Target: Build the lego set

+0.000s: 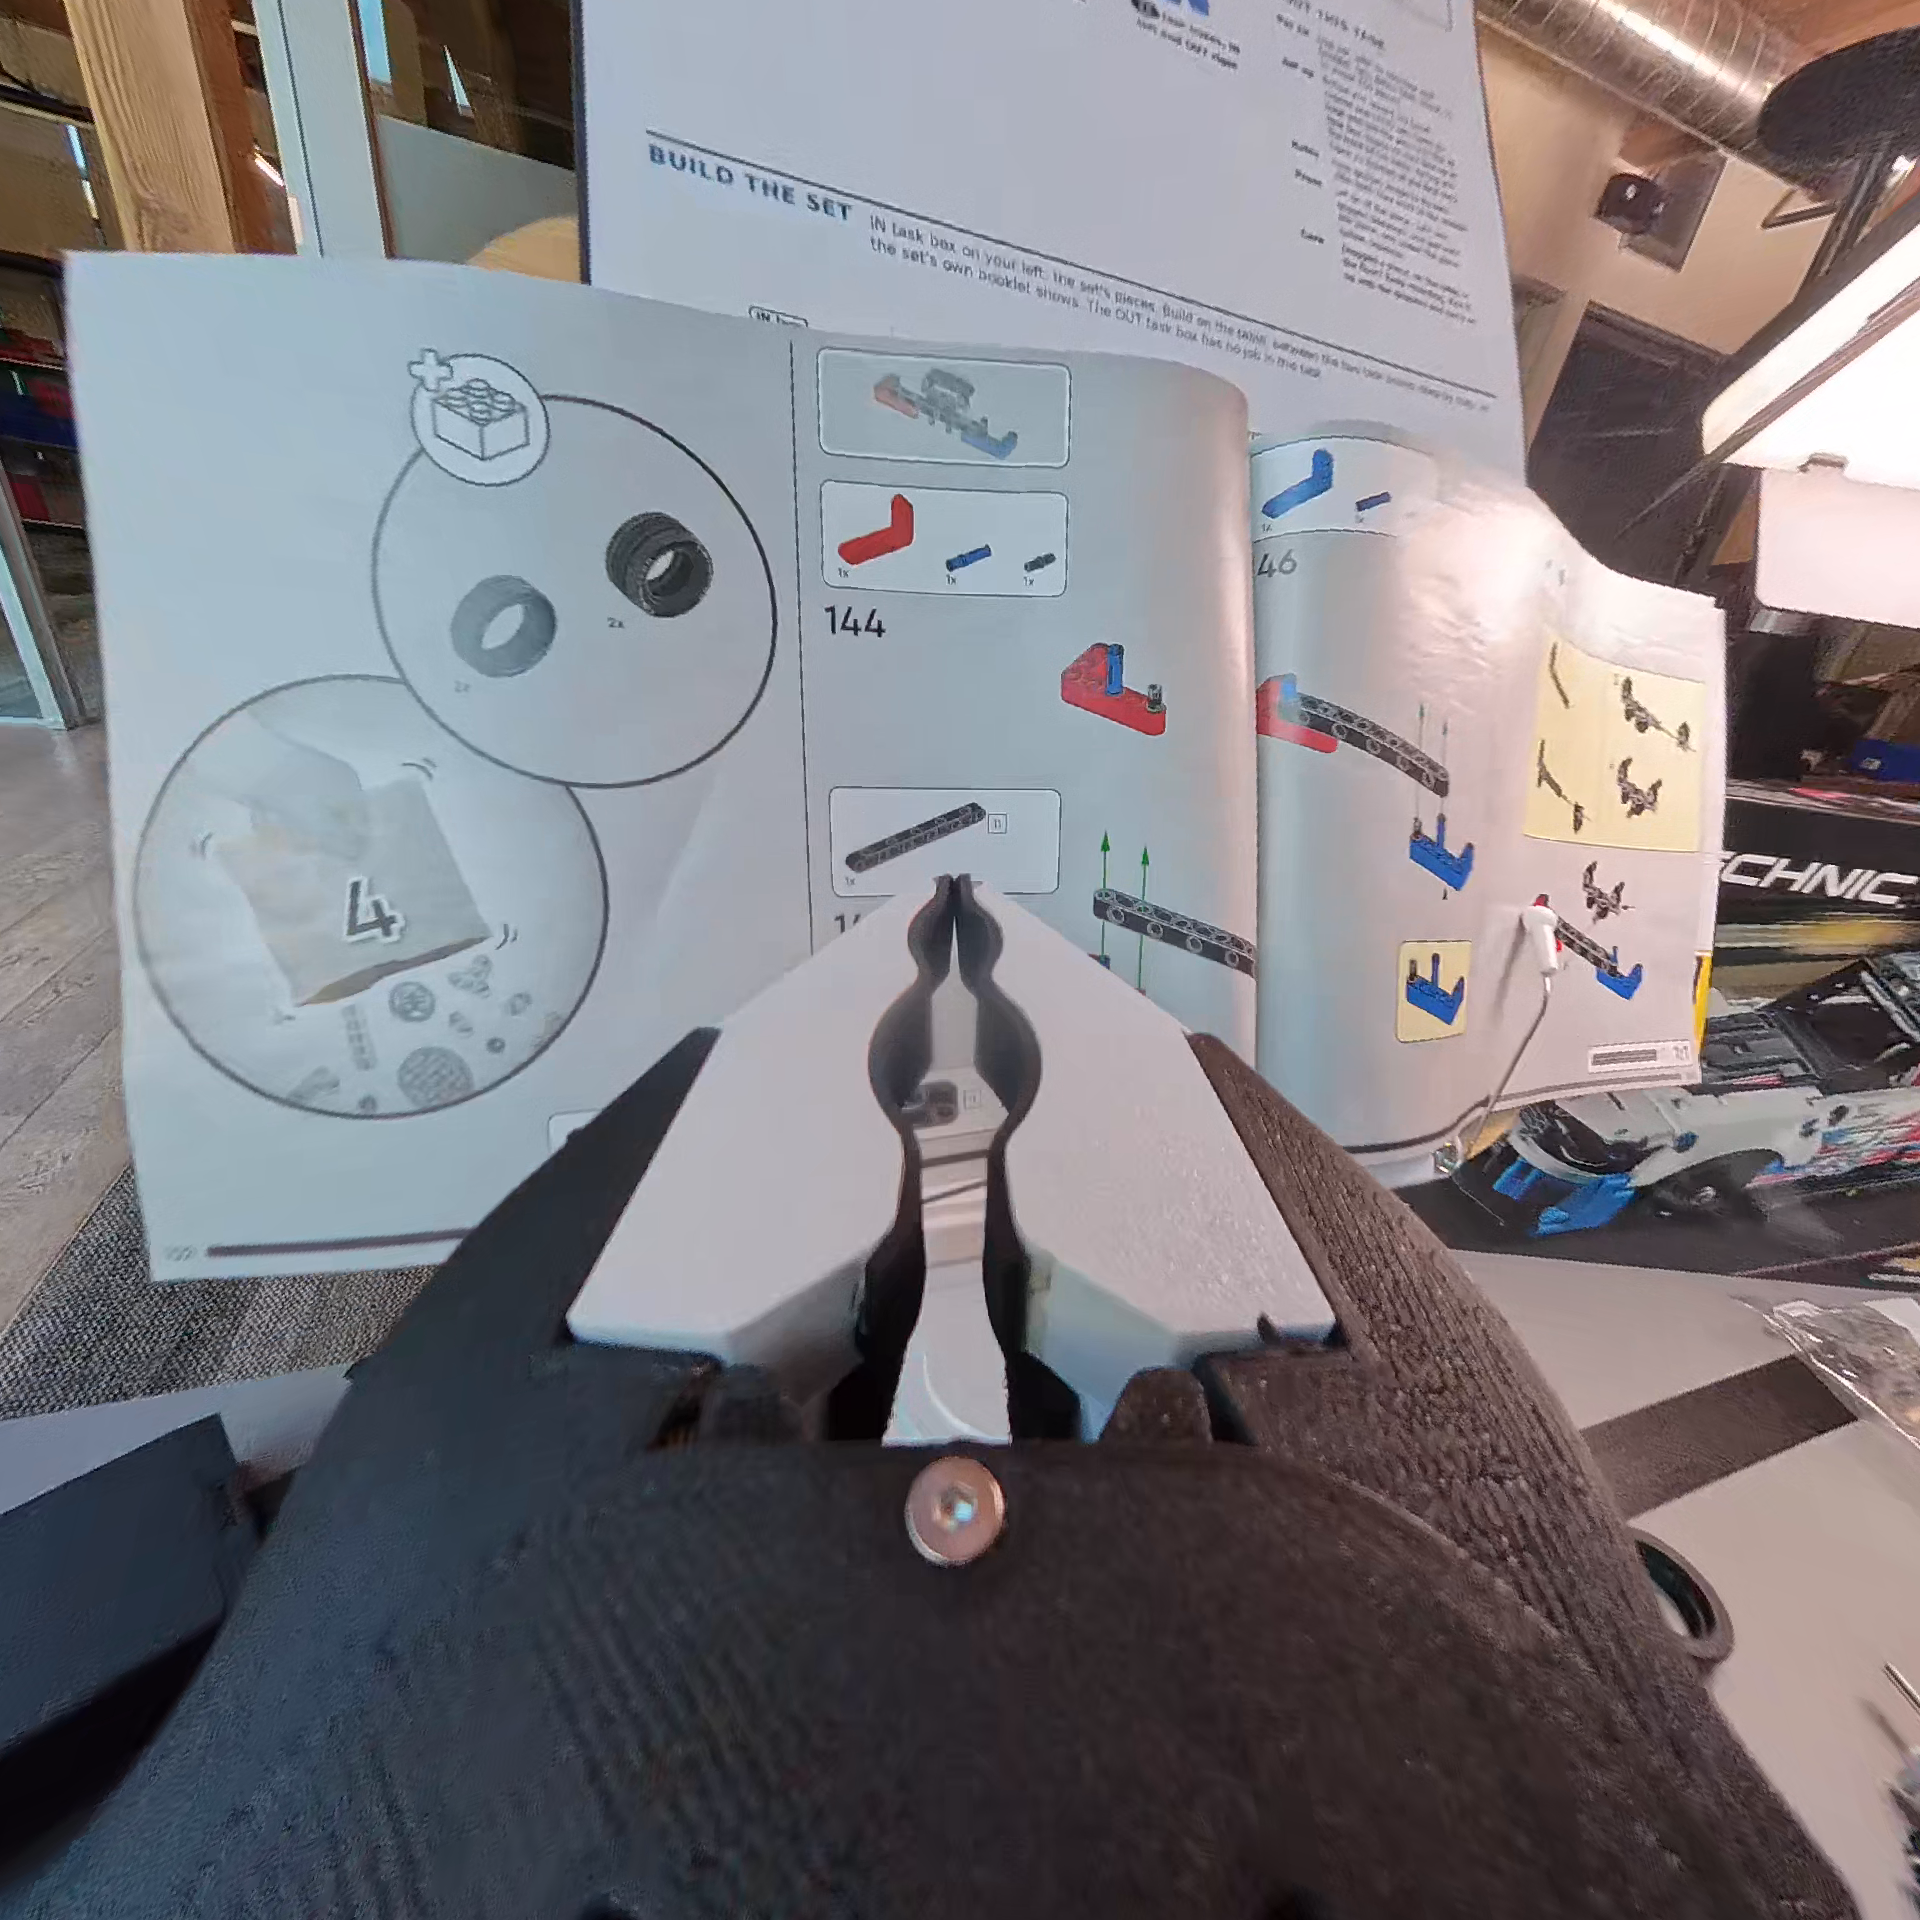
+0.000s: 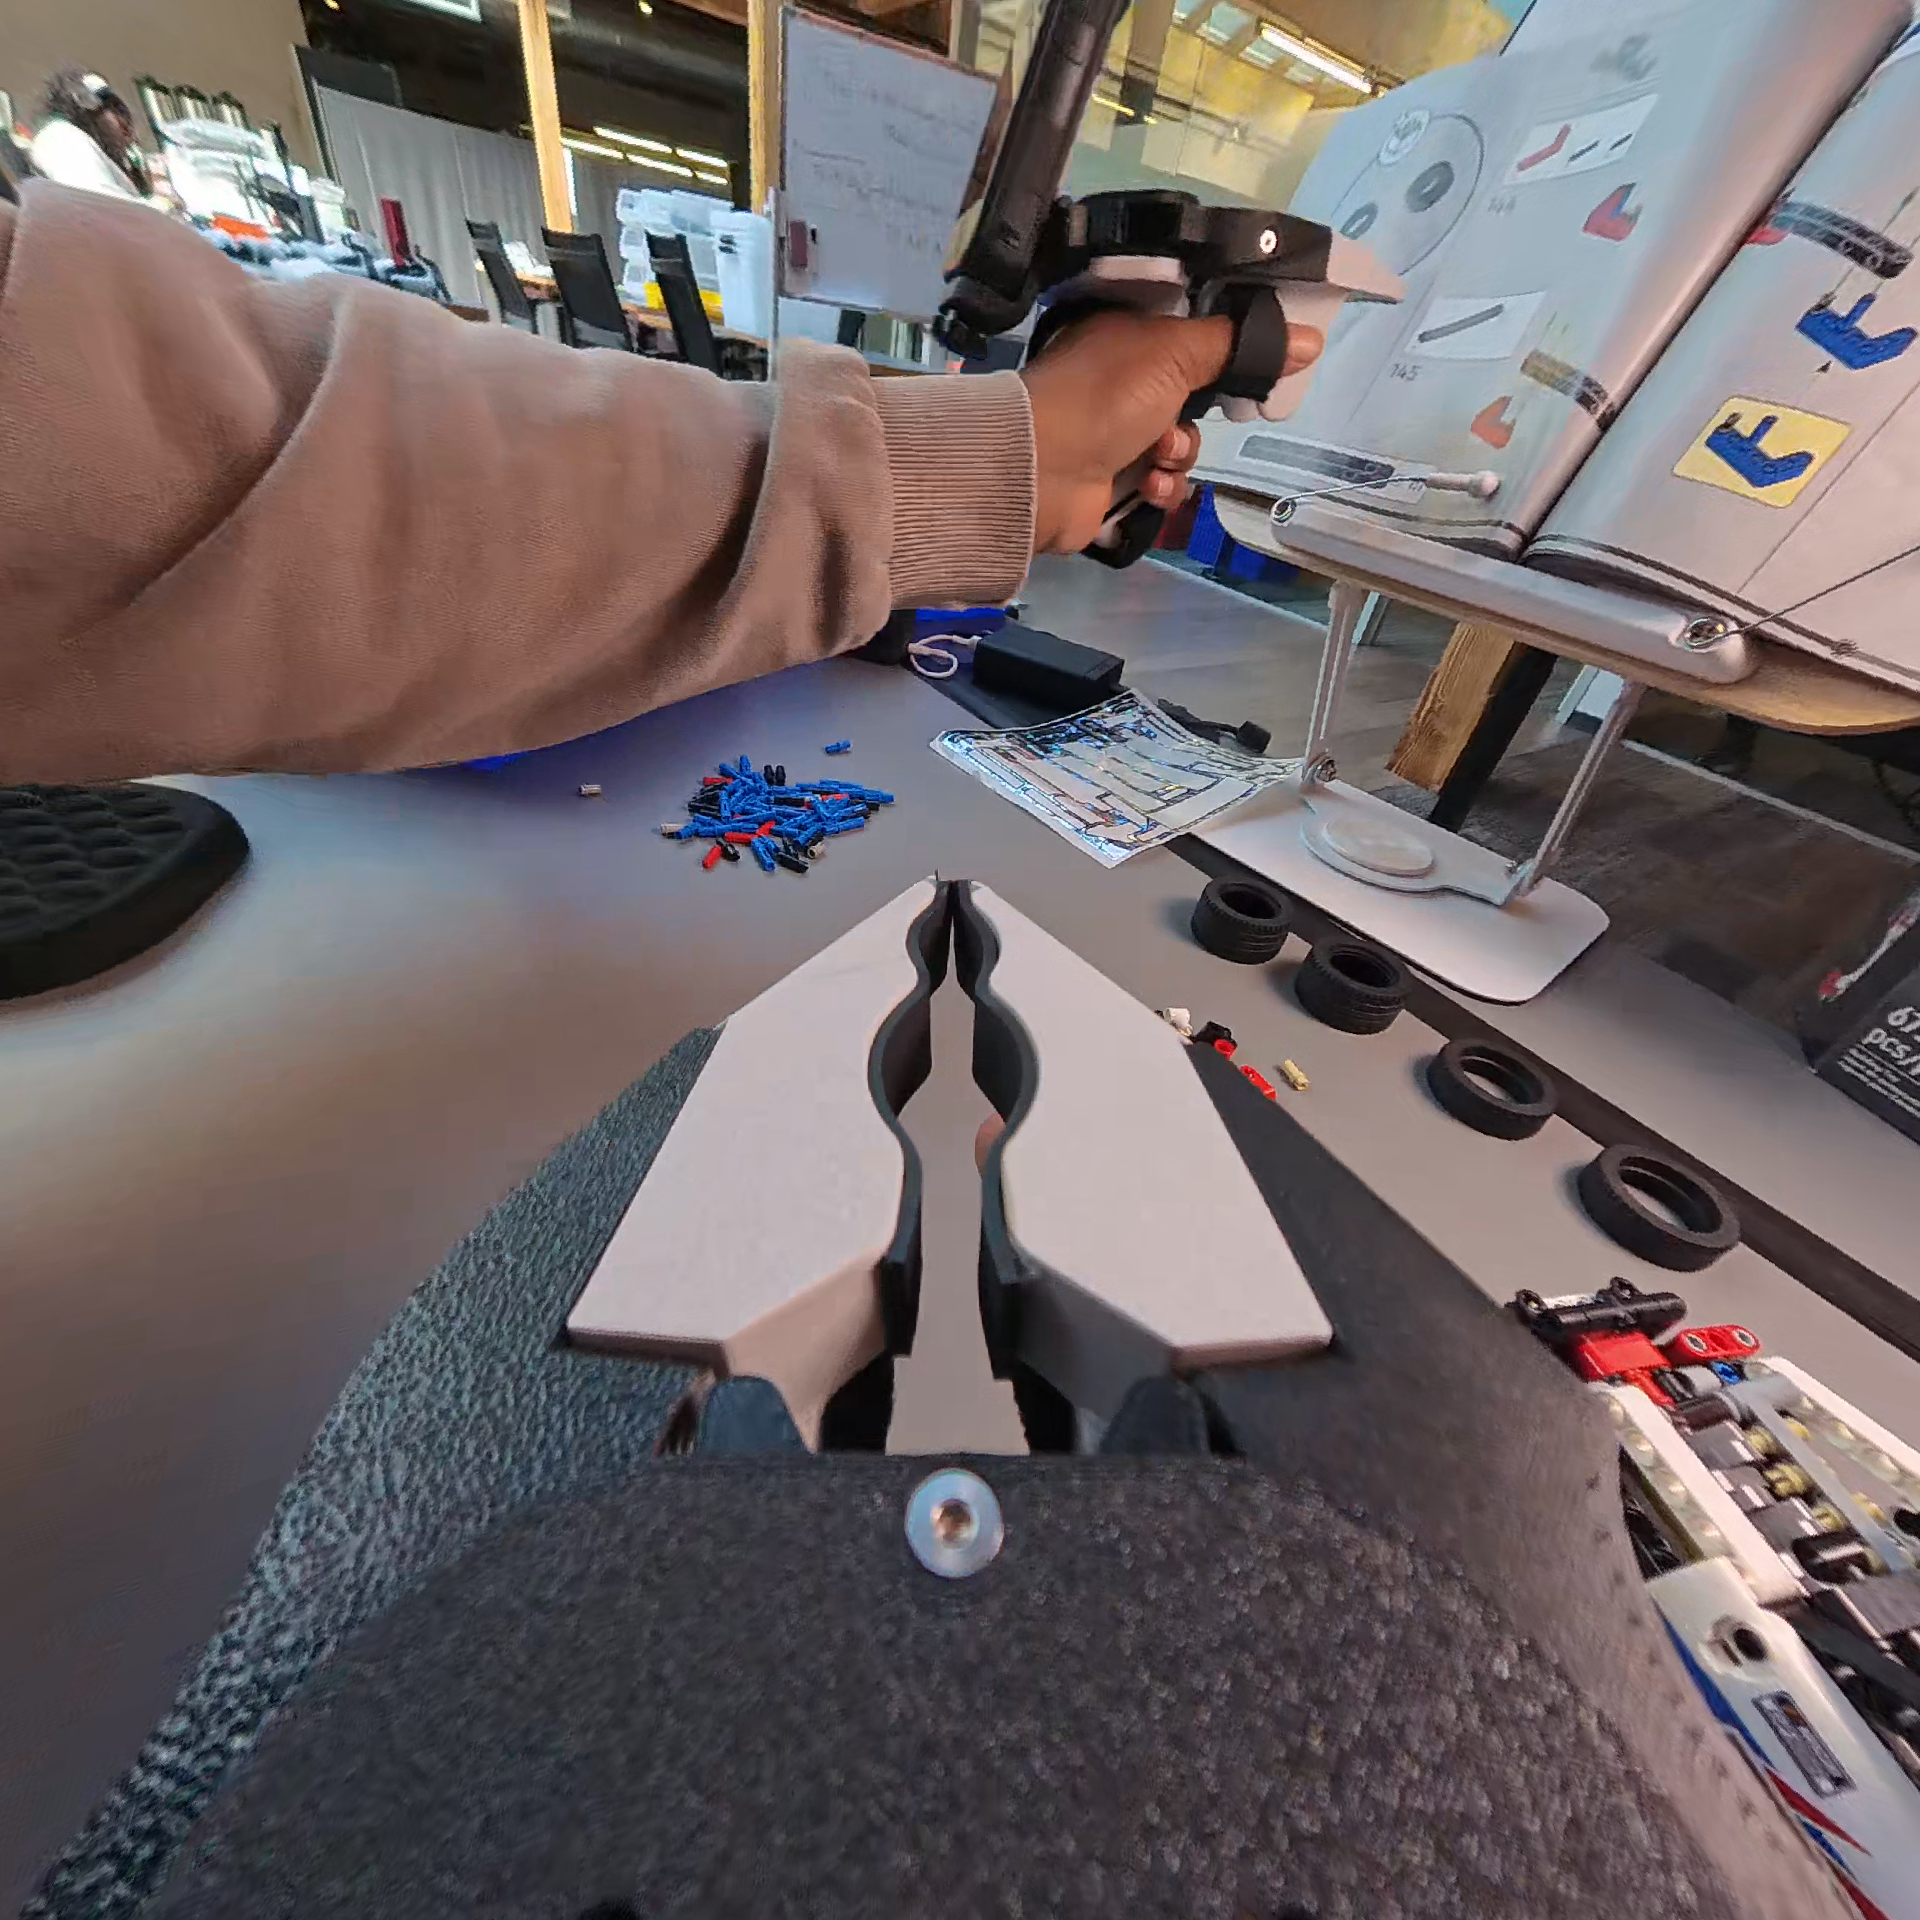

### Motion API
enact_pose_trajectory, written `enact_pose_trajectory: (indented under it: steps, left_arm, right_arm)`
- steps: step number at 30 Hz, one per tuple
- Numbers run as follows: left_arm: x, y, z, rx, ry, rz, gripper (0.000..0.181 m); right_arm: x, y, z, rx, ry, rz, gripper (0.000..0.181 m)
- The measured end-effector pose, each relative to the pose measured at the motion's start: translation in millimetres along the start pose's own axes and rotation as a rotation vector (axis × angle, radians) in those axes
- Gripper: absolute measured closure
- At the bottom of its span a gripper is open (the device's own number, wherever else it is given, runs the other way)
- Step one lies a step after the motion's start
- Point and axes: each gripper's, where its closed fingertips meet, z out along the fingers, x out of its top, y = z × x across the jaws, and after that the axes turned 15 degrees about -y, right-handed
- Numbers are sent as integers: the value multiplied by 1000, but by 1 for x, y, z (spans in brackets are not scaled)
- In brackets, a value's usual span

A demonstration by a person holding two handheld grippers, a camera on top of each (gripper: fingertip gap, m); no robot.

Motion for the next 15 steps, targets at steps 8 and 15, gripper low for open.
enact_pose_trajectory:
  steps: [8,15]
  left_arm:
    - [-2,8,42,7,7,68,181]
    - [1,8,45,13,60,107,181]
  right_arm:
    - [-13,0,8,12,-32,20,181]
    - [-24,-3,16,37,-68,30,181]
